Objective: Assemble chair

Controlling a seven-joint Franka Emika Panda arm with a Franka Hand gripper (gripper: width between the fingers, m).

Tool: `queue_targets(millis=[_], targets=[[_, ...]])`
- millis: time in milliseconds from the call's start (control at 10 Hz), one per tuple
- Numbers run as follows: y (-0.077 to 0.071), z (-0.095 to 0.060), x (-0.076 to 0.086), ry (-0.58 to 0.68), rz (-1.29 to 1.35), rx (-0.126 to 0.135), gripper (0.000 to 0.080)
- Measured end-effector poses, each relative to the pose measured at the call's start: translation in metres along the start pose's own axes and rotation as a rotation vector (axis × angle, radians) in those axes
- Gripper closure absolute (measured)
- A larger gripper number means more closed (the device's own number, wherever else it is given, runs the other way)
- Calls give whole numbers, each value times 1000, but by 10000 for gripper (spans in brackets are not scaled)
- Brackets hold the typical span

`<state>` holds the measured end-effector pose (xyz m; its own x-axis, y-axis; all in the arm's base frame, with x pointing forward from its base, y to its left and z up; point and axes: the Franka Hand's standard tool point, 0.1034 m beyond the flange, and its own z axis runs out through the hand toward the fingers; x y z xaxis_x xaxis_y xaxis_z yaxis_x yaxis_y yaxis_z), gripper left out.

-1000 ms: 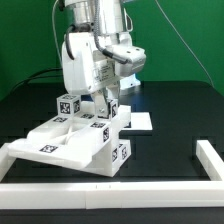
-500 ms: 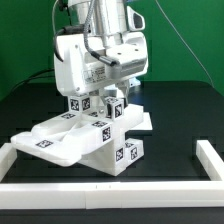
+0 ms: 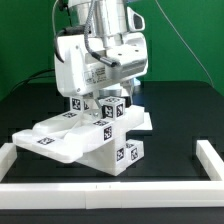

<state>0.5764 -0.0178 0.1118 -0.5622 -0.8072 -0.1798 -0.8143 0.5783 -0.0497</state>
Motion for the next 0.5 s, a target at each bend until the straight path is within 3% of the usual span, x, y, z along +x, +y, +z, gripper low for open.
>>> queue_targets(millis=[300,400,500], targets=[[5,-58,-33,-104,-13,15,150],[6,-67,-42,-116,-22,7,150],[6,-64,-40,-114,-31,10,150]])
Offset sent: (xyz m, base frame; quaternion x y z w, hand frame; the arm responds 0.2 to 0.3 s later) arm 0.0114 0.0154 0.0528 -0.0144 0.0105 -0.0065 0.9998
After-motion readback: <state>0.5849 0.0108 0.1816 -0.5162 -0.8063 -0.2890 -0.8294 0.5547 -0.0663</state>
